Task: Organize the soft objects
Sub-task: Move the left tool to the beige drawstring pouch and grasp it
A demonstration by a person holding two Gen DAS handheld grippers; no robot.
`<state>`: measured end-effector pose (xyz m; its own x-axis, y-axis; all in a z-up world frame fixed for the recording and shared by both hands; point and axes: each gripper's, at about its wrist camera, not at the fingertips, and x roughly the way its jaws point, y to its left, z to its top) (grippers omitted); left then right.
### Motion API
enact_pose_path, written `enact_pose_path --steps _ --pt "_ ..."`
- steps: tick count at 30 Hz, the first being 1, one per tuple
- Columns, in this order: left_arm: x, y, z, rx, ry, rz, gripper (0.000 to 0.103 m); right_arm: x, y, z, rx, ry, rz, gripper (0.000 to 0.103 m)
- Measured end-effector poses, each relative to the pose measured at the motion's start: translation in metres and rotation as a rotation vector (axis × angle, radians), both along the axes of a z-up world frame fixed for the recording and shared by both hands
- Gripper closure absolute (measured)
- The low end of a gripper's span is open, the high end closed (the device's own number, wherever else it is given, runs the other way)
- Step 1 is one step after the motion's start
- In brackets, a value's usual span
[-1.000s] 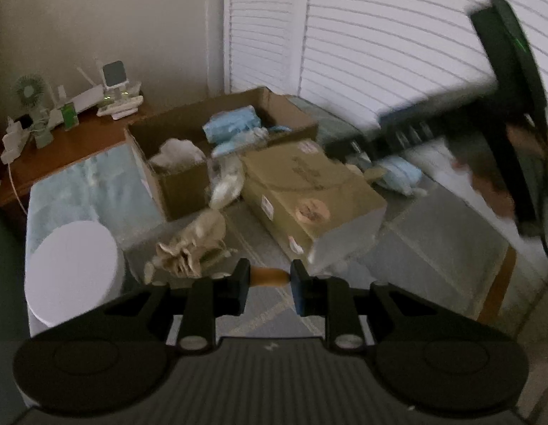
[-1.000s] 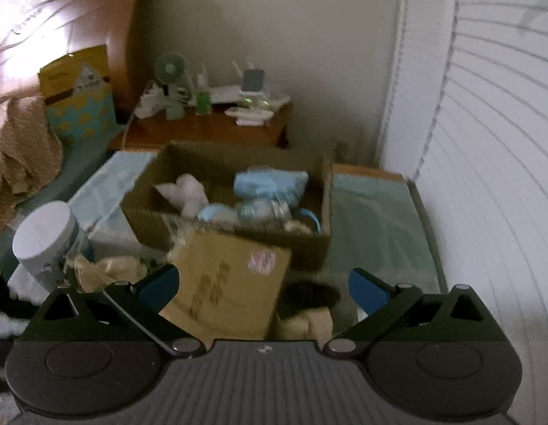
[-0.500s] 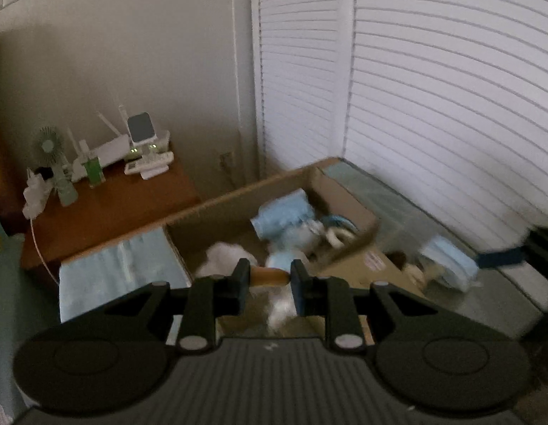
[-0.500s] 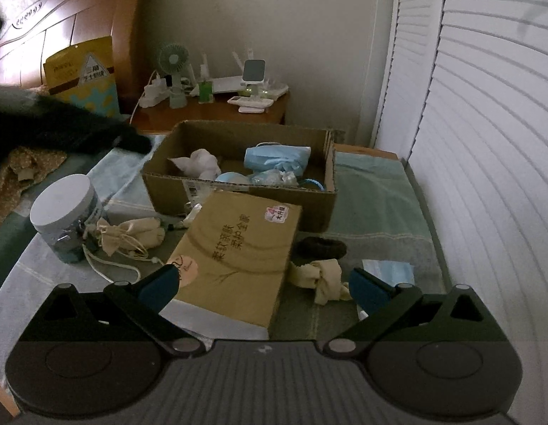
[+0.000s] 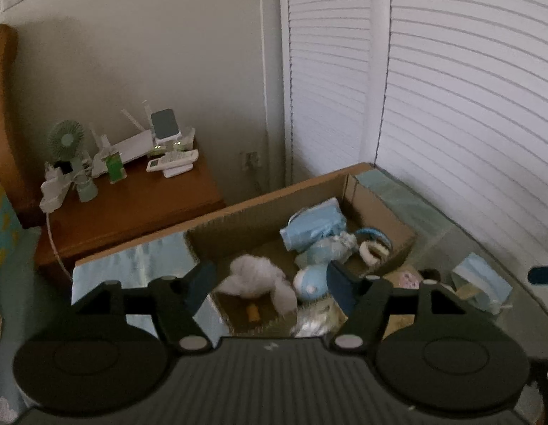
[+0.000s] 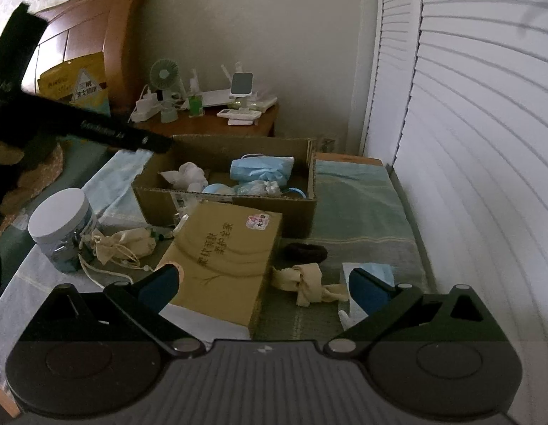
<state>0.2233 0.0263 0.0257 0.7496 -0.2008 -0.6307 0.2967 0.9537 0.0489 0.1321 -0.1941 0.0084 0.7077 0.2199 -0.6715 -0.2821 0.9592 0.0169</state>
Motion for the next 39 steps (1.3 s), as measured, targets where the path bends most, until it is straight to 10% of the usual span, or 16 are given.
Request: enact_pose_path --steps 29,39 --pt "-0.076 0.003 -0.076 -0.105 0.200 -0.001 0.033 -0.009 -0.011 0.004 0.025 -0.018 -0.017 0.000" --pt "-0.103 -0.001 -0.073 0.012 0.040 0.072 0.034 -0.007 -0.007 0.000 0.020 -0.005 -0.004 0.000"
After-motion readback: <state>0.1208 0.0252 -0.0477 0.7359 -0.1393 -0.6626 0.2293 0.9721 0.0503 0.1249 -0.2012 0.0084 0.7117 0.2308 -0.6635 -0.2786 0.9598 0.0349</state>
